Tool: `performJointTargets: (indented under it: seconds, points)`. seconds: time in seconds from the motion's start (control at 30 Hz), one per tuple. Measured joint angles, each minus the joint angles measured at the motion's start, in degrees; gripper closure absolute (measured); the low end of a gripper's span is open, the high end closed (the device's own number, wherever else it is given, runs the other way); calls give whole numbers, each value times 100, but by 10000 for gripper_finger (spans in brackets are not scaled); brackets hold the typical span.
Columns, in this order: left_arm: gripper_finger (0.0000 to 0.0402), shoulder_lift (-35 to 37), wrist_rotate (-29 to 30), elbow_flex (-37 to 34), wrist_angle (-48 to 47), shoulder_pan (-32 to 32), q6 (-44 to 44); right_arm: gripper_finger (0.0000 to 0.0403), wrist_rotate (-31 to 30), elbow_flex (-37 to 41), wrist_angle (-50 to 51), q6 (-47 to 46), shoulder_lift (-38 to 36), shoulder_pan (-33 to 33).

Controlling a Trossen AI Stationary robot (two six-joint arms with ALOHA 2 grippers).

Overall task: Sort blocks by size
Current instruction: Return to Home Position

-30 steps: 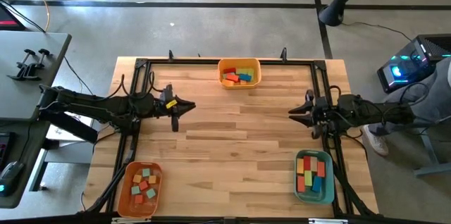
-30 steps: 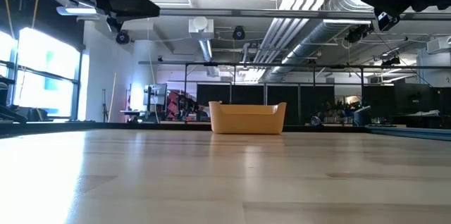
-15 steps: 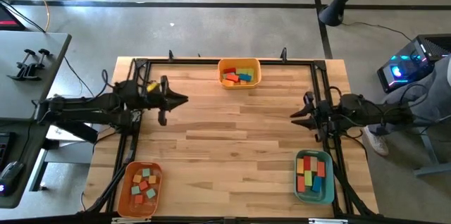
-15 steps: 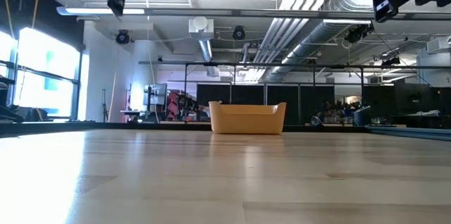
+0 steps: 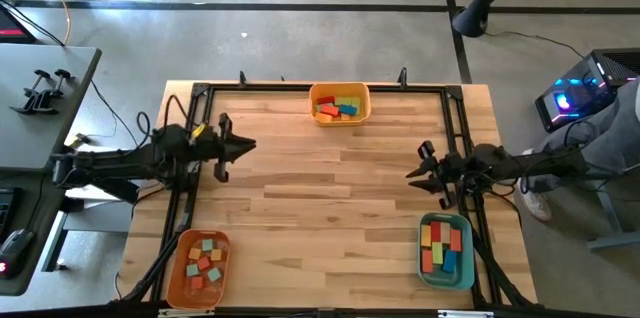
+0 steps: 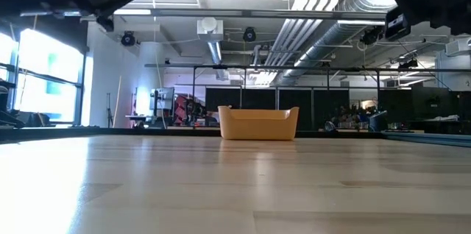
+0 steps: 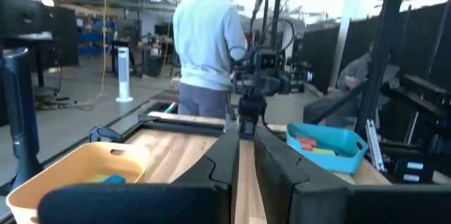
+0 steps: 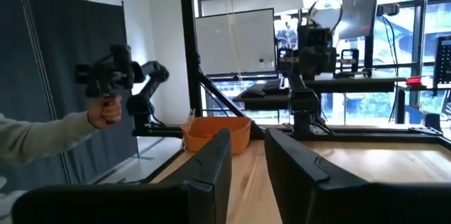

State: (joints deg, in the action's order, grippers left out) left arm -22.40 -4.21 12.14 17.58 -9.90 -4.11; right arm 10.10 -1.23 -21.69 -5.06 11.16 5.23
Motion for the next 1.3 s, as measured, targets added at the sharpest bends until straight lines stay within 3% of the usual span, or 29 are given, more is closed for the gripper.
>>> performJointTargets:
  seconds: [0.27, 0.57, 1.13, 1.3]
  points:
    - [371, 1265, 44, -738, -41, -2, -125, 320, 0, 65, -198, 57, 2, 0]
    - [371, 2153, -20, -773, -1014, 4, -224, 320, -1, 65, -234, 57, 2, 0]
    - [371, 2214, -103, -773, -1395, 182, 47, 320, -92, 51, -492, 68, 5, -122]
    - [371, 2214, -103, -773, -1415, 182, 56, 320, -159, -565, 1100, 6, -81, -659]
